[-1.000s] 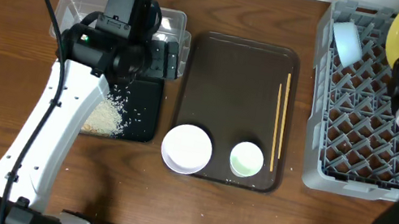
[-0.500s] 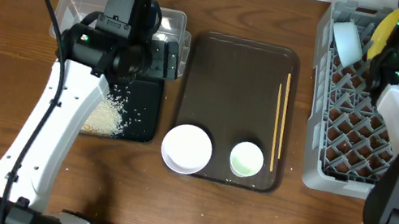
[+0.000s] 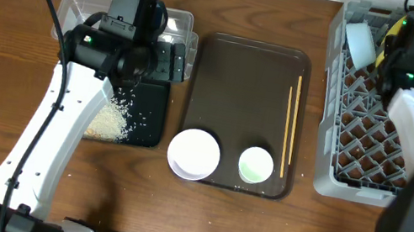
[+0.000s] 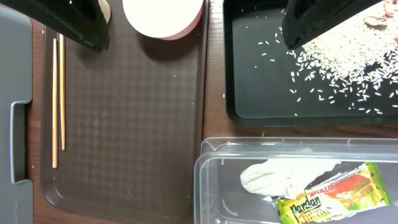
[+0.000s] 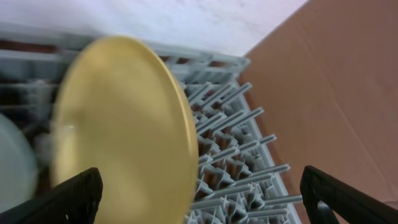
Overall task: Sort waste into correct bins and load items into the dishwasher rack
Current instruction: 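Carry the yellow plate to the rack and stand it upright, then reach the right gripper to the white bowl and grasp its rim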
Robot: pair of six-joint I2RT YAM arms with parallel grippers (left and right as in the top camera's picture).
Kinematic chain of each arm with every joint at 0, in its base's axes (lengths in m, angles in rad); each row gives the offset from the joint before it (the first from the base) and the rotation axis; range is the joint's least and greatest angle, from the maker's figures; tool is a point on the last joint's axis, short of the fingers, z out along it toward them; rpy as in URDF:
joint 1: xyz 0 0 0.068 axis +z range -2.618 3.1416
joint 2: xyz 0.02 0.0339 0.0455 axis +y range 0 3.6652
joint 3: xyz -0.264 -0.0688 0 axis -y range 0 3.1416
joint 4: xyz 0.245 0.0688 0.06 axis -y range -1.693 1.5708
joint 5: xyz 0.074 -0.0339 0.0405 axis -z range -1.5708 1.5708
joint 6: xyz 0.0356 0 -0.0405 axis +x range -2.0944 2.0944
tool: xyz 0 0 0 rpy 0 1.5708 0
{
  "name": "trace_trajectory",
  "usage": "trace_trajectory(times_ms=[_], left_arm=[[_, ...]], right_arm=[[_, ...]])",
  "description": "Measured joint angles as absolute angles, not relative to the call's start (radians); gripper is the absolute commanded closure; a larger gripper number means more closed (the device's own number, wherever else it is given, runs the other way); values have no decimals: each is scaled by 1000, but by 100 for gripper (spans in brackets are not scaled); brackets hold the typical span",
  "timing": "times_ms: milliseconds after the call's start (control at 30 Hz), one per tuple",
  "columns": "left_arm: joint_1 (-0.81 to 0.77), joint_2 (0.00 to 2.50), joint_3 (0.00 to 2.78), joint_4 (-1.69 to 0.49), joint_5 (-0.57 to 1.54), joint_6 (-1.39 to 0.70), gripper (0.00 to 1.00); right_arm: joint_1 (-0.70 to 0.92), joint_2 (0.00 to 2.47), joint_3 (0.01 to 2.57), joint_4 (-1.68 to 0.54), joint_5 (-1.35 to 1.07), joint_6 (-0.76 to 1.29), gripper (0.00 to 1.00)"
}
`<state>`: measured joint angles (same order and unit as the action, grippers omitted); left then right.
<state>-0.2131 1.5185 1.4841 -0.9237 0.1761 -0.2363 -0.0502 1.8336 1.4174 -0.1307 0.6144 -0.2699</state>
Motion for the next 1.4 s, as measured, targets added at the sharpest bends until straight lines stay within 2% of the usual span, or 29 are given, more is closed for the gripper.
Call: trace_trajectory(times_ms=[100, 200, 233, 300, 500, 867, 1200, 1400], left_arm=[[-213, 1518, 1484, -923, 176, -236, 9], [-213, 1518, 1484, -924, 176, -236, 9], [-213, 1518, 1484, -924, 176, -236, 9], [-213, 1518, 1484, -924, 176, -236, 9], [-213, 1518, 1484, -924, 176, -236, 9], [-213, 1518, 1484, -924, 176, -236, 9], [-213, 1518, 1484, -924, 176, -236, 9], [-213, 1518, 1484, -924, 176, -236, 9]], right_arm=[[-50, 1688, 1417, -263, 467, -180, 1], [-50, 1522, 1422, -382, 220, -69, 1], [-50, 1488, 1423, -411, 147, -40, 3], [-49, 1429, 1428, -450, -33, 19, 18], [21, 1461, 1430, -609, -306, 118, 21], [347, 1730, 1423, -624, -359, 202, 24], [594, 1939, 1417, -725, -296, 224, 49], [631, 1956, 1416, -803, -275, 215, 49]])
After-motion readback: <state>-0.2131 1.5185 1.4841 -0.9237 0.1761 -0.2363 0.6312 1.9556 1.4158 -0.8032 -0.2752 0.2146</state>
